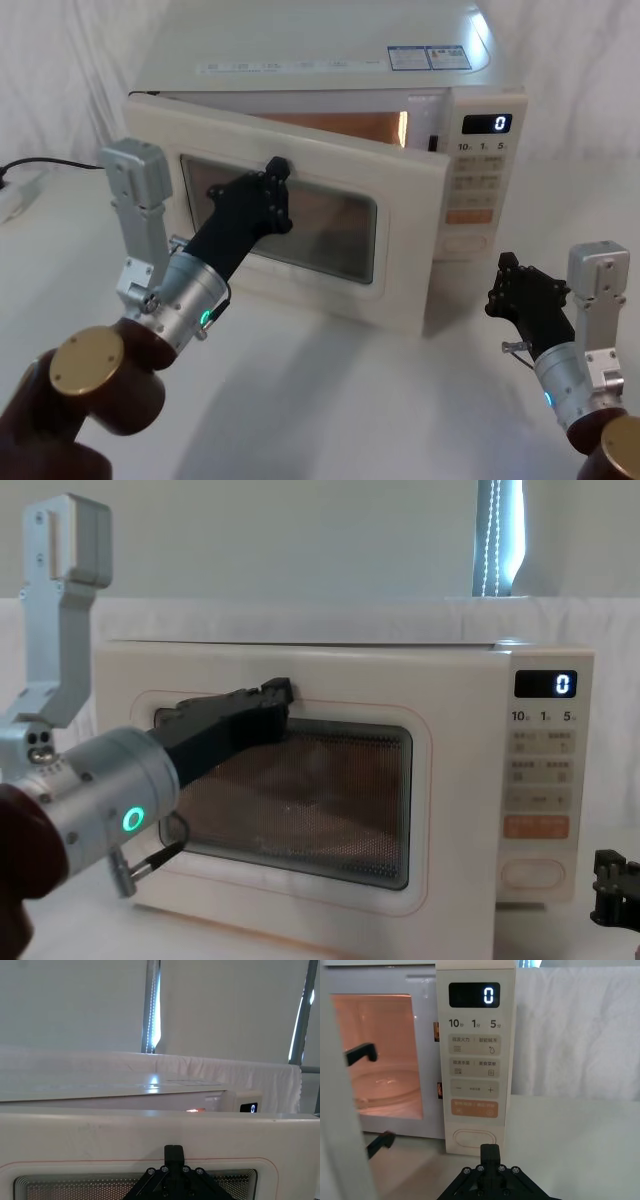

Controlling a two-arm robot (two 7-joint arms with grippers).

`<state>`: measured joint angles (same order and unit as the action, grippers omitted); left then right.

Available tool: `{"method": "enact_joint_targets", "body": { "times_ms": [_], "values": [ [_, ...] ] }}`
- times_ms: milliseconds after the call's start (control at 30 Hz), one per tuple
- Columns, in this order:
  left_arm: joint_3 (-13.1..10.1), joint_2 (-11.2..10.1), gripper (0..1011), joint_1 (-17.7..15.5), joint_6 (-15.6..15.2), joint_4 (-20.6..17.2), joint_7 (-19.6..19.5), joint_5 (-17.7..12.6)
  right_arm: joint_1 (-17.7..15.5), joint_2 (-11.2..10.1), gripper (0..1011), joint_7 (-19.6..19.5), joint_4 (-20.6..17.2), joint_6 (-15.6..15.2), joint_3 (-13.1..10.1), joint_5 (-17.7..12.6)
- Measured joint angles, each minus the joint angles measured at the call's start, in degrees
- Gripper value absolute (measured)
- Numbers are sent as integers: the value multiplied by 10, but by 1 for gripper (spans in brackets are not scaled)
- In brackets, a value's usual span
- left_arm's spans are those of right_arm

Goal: Press the button to open the microwave door with one hand; close the microwave door with the other hand.

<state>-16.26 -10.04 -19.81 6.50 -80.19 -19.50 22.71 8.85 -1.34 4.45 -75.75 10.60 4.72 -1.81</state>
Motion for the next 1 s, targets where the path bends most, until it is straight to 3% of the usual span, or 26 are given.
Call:
{"method": "enact_joint_targets", "body": {
  "times_ms": [467,1000],
  "values": [
    [-13,21,0,-42,24,60,3,-21,0,0,0,0,0,0,0,0],
    [-9,43,0,-70,43,114,6,-32,0,0,0,0,0,0,0,0]
  ]
}}
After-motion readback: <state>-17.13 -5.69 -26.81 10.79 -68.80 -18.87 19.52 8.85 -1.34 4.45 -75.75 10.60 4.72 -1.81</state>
